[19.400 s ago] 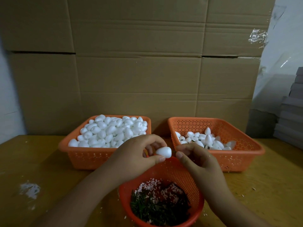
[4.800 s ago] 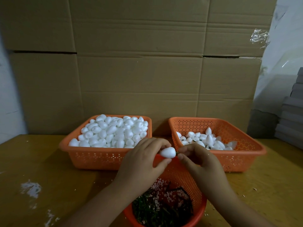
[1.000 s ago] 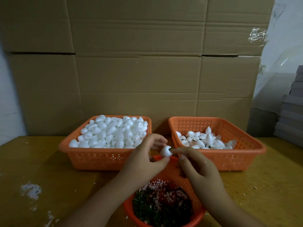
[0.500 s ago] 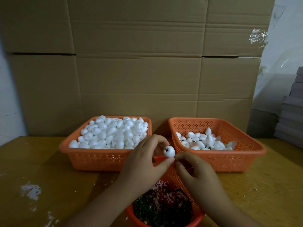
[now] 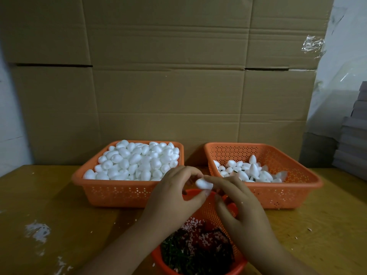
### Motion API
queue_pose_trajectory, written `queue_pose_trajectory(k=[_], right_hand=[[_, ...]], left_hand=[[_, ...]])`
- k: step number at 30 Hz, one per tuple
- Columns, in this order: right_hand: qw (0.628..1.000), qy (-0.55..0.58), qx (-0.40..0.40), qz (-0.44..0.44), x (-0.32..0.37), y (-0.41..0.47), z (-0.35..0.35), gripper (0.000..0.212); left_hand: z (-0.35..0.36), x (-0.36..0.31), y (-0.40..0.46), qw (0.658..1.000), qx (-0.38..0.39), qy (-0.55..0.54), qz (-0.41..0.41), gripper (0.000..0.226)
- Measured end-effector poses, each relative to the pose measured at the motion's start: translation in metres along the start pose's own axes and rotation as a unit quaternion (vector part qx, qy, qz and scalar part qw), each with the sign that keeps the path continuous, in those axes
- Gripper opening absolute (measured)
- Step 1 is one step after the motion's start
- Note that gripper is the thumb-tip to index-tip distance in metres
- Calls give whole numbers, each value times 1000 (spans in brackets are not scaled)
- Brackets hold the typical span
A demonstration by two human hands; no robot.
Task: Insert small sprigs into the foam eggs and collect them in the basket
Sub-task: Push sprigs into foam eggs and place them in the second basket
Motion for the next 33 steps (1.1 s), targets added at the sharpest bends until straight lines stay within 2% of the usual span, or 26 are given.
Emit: queue_pose_trajectory(k=[3, 9, 15, 20, 24, 27, 30, 33], right_hand=[[1000, -7, 7, 4, -2, 0, 1, 46], [997, 2, 1, 72, -13, 0, 4, 29], [1000, 0, -15, 6, -2, 1, 0, 39], [997, -48, 27, -52, 3, 1, 2, 47], [998, -21, 42, -52, 3, 2, 4, 46], [998, -3, 37, -45, 2, 4, 2, 49], [998, -24, 27, -46, 0, 4, -1, 55], [997, -63, 20, -45, 1, 7, -6, 49]], left_hand=[[0, 1, 0, 1000, 6, -25, -12, 25], [2, 7, 0, 994, 27, -101, -44, 24], [3, 9, 1, 995, 31, -80, -46, 25], [5, 1, 3, 999, 36, -25, 3, 22], [5, 3, 3, 998, 41, -46, -11, 22], [5, 7, 2, 997, 43, -45, -36, 31], [7, 7, 2, 997, 49, -54, -39, 33], [7, 5, 4, 994, 60, -78, -41, 27]])
Point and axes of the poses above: each hand's wrist, its own y-axis towards the middle knuckle, its own z-axis out of the palm, x = y × z, the point moved 4 cm from there along y, towards the middle knuckle, and after that the axes turned 1 degree about y, right-handed, at the moved point
